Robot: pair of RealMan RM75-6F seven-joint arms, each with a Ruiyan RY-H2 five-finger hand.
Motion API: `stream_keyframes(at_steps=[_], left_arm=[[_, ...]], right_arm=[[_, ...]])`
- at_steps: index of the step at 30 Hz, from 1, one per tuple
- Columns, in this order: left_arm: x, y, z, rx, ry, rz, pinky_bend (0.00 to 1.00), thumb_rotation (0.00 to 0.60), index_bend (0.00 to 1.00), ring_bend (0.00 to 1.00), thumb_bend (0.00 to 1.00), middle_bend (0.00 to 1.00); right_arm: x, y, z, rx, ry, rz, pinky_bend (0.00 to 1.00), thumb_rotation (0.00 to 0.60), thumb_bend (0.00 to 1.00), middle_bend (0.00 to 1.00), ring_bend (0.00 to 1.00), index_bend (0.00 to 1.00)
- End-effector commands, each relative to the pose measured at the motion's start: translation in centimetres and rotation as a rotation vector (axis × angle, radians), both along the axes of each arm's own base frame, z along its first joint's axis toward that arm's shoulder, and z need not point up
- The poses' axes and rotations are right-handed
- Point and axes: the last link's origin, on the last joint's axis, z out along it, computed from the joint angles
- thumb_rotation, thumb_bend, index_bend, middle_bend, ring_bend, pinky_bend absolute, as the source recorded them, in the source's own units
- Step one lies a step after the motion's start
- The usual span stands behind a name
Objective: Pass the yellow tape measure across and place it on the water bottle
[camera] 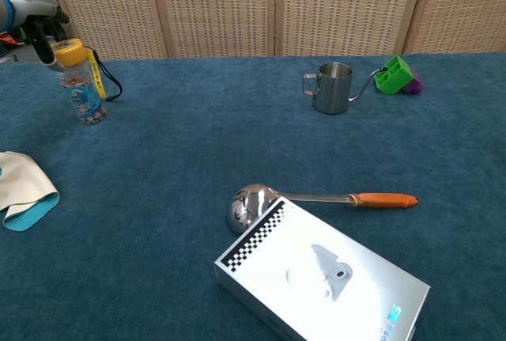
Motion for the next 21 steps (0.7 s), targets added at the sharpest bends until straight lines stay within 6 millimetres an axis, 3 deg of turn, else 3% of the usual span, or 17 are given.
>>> stream_keyframes(at_steps=[1,12,21], left_arm=[[0.0,0.1,0.1,0.009,0.001,-0.001,0.0,0.6,0.25,0.0,0.27,0.0],[0.3,0.2,0.5,0.026,-0.013,-0.01,0.0,0.6,0.19,0.0,0.25,0.0],[0.8,-0.2,1.6,-0.004,-0.081,-0.03,0.0,0.6,0.07,0.0,0.05,0.0]], right_arm=[[0.0,0.0,0.0,0.001,0.001,-0.002,0.0,0.6,0.05,0.0,0.0,0.0],[0.0,0.0,0.0,-0.005,0.003,0.001,0.0,0.6,0.05,0.0,0.0,0.0],[0.0,0.0,0.0,-0.009,0.006,0.001,0.0,0.6,0.05,0.0,0.0,0.0]])
